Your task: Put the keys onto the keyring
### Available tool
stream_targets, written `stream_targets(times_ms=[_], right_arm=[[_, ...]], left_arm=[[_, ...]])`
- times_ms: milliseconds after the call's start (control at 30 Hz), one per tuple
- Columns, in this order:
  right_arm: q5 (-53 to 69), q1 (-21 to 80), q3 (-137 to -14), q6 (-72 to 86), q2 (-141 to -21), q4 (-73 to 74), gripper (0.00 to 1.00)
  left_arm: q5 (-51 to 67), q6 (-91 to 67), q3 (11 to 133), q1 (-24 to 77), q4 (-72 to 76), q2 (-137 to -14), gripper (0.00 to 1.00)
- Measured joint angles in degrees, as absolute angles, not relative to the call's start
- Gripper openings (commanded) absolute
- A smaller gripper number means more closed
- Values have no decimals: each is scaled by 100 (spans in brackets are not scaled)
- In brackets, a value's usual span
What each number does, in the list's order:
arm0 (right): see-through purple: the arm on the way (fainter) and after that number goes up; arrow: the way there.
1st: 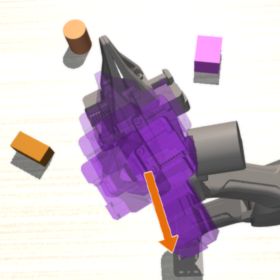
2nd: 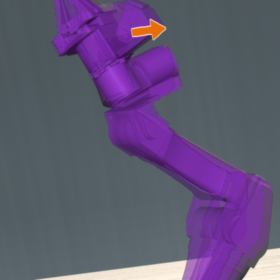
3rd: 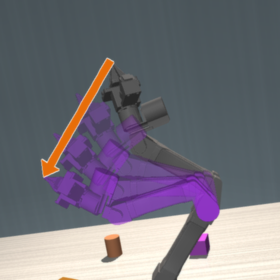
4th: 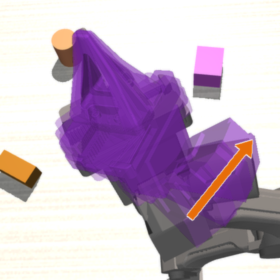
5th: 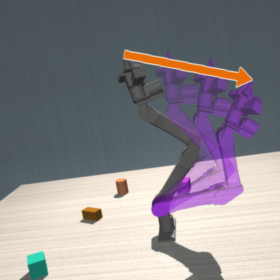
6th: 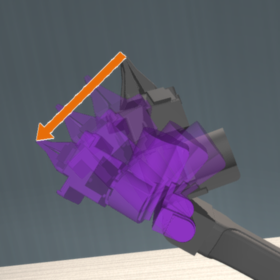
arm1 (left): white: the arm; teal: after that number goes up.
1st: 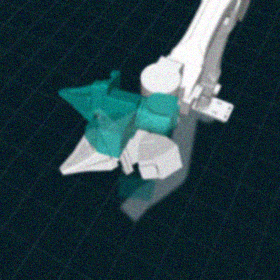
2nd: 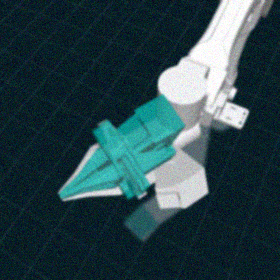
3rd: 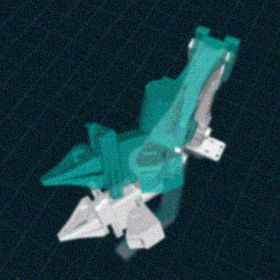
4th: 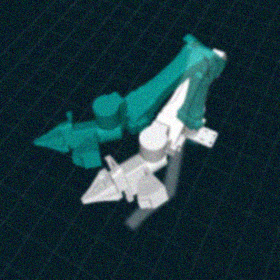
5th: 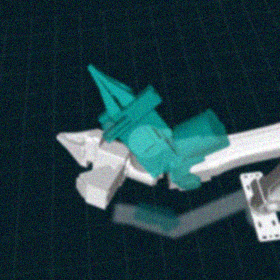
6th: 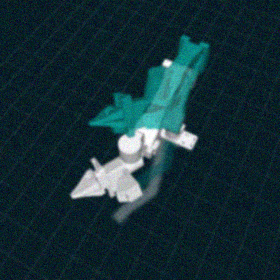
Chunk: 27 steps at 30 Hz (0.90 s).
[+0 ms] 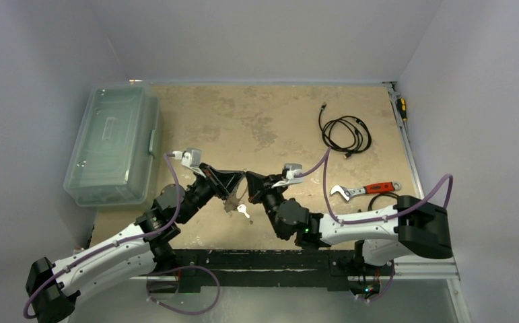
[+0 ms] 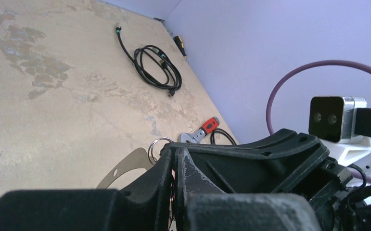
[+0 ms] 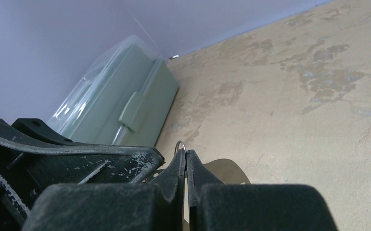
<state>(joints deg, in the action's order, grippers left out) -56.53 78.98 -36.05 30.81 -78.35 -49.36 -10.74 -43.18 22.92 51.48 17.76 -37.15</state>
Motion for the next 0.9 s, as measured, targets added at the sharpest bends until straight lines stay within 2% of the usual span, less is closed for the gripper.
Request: stream_targets(times_ms=[400,533,600,700,900], right_arm=[[-5927,7979,-3474,2344,-8331,-6278,0],[-5881,8001,-3317,2213,-8318,-6521,0],[-5833,8016,-3218,2158,-8307,-6512,0],[-5752,8025,-3057,2104,-8195,-6418,0],[-5666,8025,-2980,2043,-7623,-6152,0]], left_arm=[[-1334,-5216,1763,5140,2475,-3555,0],[-1302,-5238,1756,5144,2458,-3553,55],[-1284,-5133,1865,5144,2294,-3514,72],[-1299,-4829,2154,5146,1855,-3330,83],[-1225,-3909,2779,5146,958,-2982,84]])
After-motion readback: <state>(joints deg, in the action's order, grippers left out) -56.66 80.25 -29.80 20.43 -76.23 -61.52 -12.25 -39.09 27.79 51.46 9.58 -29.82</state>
